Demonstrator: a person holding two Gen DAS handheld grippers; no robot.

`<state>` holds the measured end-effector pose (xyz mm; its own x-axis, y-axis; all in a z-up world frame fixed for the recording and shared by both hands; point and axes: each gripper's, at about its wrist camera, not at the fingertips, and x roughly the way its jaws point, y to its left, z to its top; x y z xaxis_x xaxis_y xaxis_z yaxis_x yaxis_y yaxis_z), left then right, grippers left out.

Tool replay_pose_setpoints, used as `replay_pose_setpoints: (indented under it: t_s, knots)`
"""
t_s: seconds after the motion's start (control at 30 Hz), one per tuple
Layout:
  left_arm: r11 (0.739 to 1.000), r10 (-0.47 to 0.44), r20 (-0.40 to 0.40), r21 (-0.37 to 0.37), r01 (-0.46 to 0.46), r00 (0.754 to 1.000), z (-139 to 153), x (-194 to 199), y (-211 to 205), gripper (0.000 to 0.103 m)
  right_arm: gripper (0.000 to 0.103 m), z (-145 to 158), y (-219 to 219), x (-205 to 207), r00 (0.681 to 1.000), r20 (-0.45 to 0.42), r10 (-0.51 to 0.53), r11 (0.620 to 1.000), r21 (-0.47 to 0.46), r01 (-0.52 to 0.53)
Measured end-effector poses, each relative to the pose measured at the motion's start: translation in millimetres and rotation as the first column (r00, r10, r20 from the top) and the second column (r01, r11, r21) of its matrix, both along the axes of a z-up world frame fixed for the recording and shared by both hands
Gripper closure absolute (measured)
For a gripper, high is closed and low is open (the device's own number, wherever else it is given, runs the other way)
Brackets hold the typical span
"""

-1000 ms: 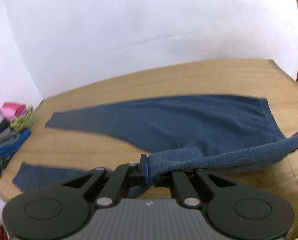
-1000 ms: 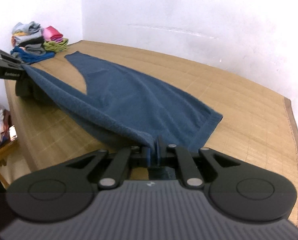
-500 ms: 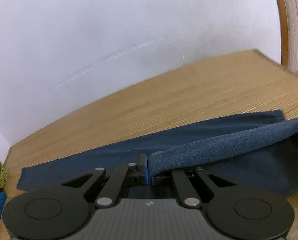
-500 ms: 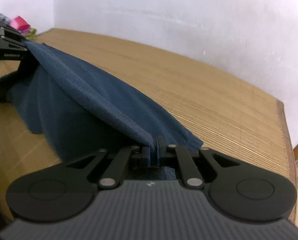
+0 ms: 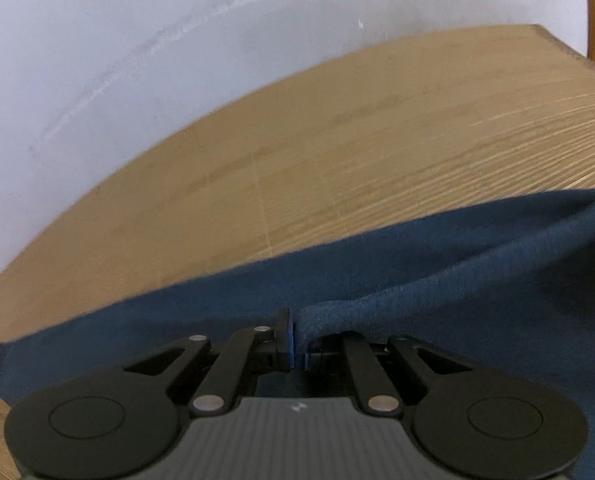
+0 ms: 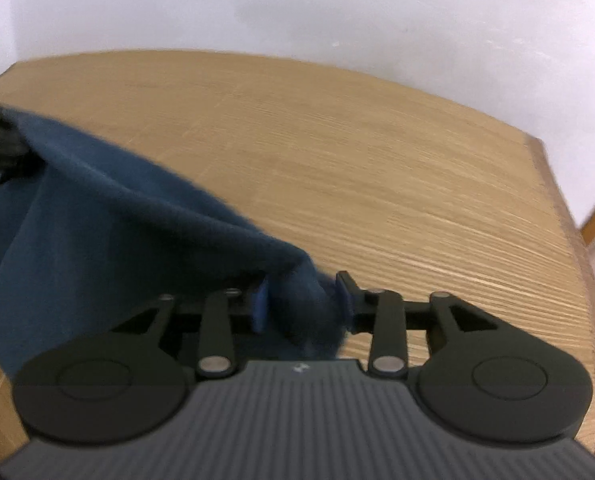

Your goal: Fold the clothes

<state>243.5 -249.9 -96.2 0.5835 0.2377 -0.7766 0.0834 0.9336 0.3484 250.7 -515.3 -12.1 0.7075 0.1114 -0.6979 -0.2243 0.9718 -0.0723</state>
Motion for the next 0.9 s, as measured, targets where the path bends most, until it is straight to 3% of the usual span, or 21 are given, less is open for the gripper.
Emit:
replay_pose_setpoints:
  t_s: [0.17,0.43,0.57,0.7,0.83,0.9]
  knots:
    - [1.0,-0.002,-0.031,0.012,0.002,1.0,-12,7,1,0.097,0.056,7,-38,-21,0.997,0.039,-0.064,0.985,0.161,0.057]
    - [1.0,0.002,-0.055,0.026,-0.001,0.999,-18,22,0,0.094,0.056,-6,-28,-7,0.995,0.05,-0.092,0.974,0.214,0.079]
    - [0.999,0.027,-0.089,0.022,-0.025,0.996,-16,32,0,0.093,0.056,-24,-14,8,0.997,-0.008,-0.078,0.991,0.105,0.079]
    - [1.0,0.025,-0.132,0.004,-0.025,0.991,-6,38,1,0.084,0.056,-31,-8,16,0.995,-0.014,-0.095,0.99,0.102,0.096]
    - [1.0,-0.001,-0.137,-0.006,0.001,0.991,8,35,1,0.079,0.056,-15,3,-4,0.993,0.069,-0.1,0.993,0.066,0.095]
    - [1.0,-0.024,-0.127,0.0,0.024,0.992,15,31,0,0.074,0.056,-3,13,-15,0.991,0.122,-0.053,0.997,0.063,0.045]
